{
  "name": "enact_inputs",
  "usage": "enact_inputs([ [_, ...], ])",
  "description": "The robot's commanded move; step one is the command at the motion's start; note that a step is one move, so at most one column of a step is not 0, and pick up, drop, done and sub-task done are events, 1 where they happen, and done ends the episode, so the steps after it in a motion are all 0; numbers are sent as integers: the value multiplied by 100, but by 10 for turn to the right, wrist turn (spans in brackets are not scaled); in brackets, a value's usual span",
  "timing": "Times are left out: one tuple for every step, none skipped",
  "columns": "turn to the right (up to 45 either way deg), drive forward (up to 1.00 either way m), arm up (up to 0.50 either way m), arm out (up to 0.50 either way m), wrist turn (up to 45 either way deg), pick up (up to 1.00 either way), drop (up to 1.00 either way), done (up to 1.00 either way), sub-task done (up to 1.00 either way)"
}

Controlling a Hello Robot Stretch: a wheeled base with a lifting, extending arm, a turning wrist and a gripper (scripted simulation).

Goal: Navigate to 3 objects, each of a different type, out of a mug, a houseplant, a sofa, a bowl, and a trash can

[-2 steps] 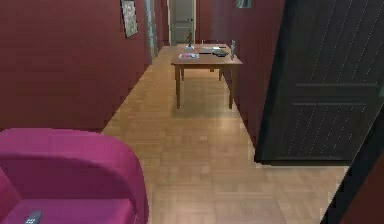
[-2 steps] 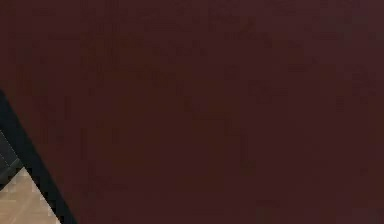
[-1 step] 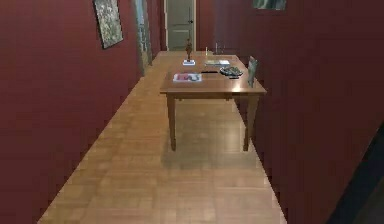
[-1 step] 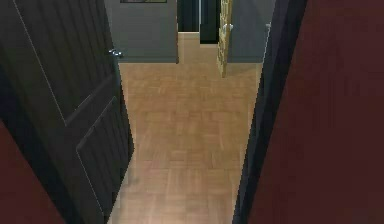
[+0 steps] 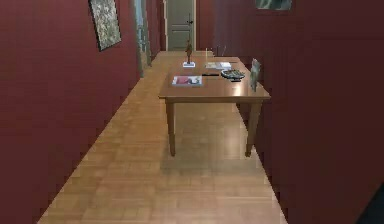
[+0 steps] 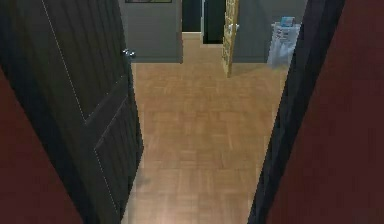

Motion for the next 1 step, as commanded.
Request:
enact_inputs([
  [-240, 0, 0, 0, 0, 0, 0, 0, 0],
])
